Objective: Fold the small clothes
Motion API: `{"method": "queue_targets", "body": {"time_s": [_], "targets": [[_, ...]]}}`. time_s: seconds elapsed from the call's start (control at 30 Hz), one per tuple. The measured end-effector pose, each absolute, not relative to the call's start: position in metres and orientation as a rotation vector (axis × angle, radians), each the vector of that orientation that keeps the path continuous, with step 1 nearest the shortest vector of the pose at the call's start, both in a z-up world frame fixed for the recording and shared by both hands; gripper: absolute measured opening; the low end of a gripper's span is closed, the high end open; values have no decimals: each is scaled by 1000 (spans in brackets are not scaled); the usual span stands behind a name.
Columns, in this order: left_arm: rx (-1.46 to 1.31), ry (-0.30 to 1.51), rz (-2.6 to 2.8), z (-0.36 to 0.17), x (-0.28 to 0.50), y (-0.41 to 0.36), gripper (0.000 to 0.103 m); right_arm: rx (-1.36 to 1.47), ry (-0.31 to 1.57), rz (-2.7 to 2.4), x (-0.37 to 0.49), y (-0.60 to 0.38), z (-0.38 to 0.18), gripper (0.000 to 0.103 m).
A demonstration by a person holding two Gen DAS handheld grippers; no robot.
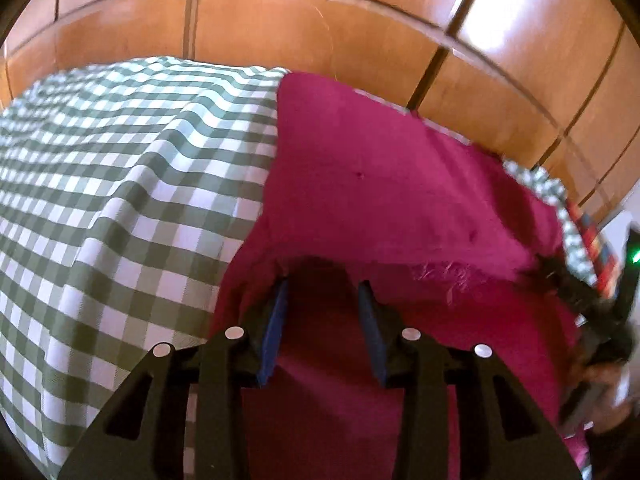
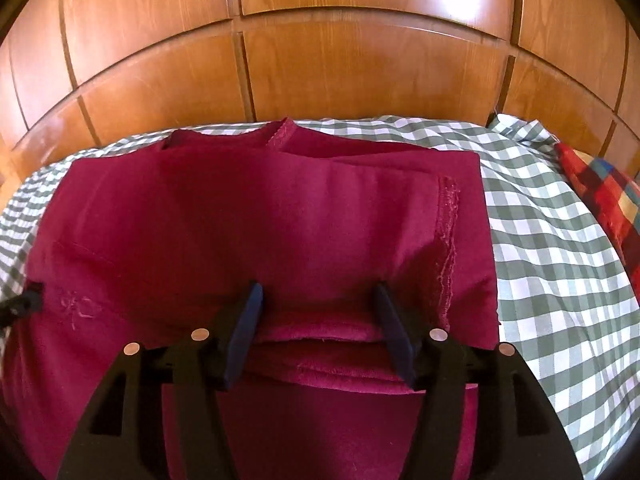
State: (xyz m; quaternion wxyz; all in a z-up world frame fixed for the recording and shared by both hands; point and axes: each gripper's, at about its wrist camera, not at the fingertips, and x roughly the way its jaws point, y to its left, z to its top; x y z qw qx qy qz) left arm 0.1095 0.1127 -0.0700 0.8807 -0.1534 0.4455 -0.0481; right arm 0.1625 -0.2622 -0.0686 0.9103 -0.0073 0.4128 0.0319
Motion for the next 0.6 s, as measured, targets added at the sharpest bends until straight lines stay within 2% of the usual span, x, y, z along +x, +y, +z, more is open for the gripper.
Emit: {"method": "queue_targets", "body": {"time_s": [0.2, 0.5, 0.6], "targets": [[-497, 858, -73, -51, 130, 153, 43, -3, 846, 69, 163, -263, -70, 59], [-584, 963, -137, -68, 205, 162, 45, 2, 845, 69, 164, -263, -70, 59], [-583, 953, -131, -64, 218, 157, 25, 2, 845, 70, 164, -264, -70, 59]]}}
